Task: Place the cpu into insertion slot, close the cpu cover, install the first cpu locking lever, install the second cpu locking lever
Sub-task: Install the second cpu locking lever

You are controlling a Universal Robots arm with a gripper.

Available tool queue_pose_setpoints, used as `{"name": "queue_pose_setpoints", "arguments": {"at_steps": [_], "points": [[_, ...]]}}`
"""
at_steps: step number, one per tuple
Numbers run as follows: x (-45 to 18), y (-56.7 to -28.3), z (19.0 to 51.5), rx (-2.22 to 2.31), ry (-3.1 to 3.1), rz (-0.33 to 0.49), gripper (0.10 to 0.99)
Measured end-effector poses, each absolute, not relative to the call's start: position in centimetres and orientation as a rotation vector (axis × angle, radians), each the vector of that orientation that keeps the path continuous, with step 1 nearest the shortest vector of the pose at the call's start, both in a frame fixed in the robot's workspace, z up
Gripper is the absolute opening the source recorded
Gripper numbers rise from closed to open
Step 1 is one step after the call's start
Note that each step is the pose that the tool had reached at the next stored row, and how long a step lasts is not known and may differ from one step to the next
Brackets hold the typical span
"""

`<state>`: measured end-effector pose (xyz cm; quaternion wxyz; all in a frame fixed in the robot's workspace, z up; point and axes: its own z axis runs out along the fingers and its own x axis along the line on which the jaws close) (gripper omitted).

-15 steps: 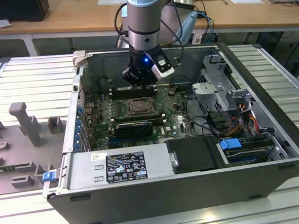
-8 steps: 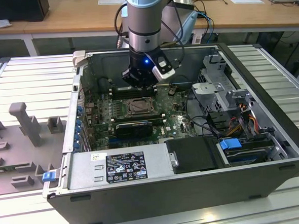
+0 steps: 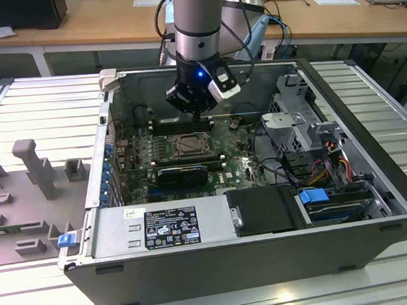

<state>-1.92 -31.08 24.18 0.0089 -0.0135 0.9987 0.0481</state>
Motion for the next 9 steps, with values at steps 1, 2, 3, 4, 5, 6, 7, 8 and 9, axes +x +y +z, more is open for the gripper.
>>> {"name": "queue_pose_setpoints", "arguments": {"at_steps": [1,2,3,4,5,6,7,8,9], "points": [[-1.9,-32.8,24.1,-0.042,3.122,0.15,0.106],[-1.9,-33.7,24.1,-0.041,3.132,0.151,0.106],[-1.9,-34.3,24.0,-0.041,3.138,0.155,0.106],[-1.9,-34.8,23.9,-0.04,3.14,0.162,0.106],[-1.9,-35.4,23.8,-0.041,3.139,0.178,0.106],[-1.9,-36.0,23.8,-0.041,3.133,0.203,0.106],[-2.0,-36.2,23.8,-0.043,3.125,0.208,0.106],[-2.0,-36.5,23.8,-0.046,3.118,0.21,0.106],[-2.1,-37.0,23.8,-0.047,3.116,0.21,0.106]]}}
